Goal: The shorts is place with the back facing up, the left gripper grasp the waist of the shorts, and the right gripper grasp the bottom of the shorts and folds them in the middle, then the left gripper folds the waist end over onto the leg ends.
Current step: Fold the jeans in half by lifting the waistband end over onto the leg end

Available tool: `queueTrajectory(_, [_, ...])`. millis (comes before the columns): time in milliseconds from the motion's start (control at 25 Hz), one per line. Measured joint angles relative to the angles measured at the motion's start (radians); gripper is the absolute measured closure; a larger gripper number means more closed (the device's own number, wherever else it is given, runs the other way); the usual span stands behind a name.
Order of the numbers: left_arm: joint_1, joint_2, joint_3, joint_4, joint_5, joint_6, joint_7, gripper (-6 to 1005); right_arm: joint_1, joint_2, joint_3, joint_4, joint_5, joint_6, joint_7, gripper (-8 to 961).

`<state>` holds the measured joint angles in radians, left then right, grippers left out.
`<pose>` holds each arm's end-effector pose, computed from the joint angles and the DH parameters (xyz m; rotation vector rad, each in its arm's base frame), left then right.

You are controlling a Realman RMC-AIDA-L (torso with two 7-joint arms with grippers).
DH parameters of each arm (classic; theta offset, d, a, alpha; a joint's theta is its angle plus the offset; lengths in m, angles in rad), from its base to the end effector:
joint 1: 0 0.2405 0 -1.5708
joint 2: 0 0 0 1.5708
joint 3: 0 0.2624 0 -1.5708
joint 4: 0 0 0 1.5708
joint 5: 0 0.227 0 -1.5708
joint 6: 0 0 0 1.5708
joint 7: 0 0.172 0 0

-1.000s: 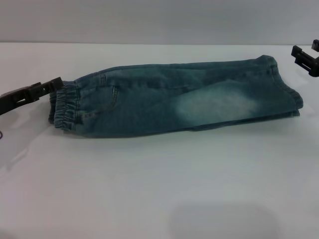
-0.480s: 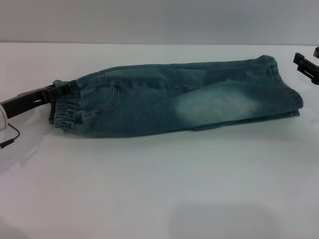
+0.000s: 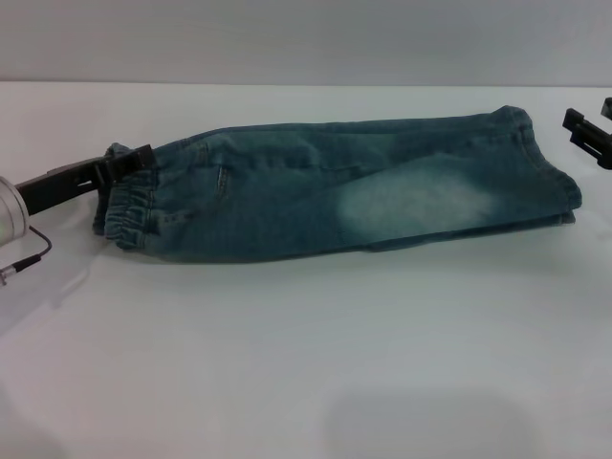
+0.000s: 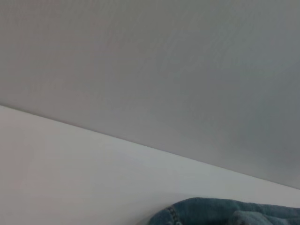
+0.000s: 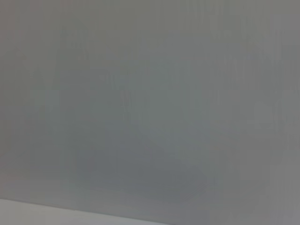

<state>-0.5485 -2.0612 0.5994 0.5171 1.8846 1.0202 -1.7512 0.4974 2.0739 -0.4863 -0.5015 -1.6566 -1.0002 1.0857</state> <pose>-0.3346 0.4169 -0.0073 -2.0081 -1.3065 -0.7008 0.3549 0.4137 0.0275 -1.9383 0.7394 0.5935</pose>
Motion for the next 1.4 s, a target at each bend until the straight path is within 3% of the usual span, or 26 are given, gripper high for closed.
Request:
queueTrajectory(80, [-0.003,-0.001,0.000,-0.001,-0.004,-0.001,0.001,280,-0.003,0.000,0.000,0.000,0.000,0.000,0.000,356])
queueTrajectory(280, [-0.004,-0.001,0.001,-0.002,-0.030,-0.002,0.002,482,-0.008,0.000,0.000,0.000,0.000,0.000,0.000,356])
queueTrajectory(480, [-0.012,0.000,0.002,-0.002,-0.038,-0.001,0.003,750,-0.008,0.000,0.000,0.000,0.000,0.000,-0.001,356])
queueTrajectory(720, [-0.015,0.001,0.002,-0.002,-0.080,0.018,0.003,947,-0.008,0.000,0.001,0.000,0.000,0.000,-0.001,355])
queueTrajectory(1080, [-0.023,0.001,0.002,0.000,-0.190,0.059,0.003,948,-0.008,0.000,0.002,0.009,0.000,0.000,-0.001,356])
queueTrajectory(1400, [-0.043,-0.001,0.002,-0.034,-0.197,-0.052,0.009,947,-0.008,0.000,0.002,0.019,0.000,-0.001,-0.001,355])
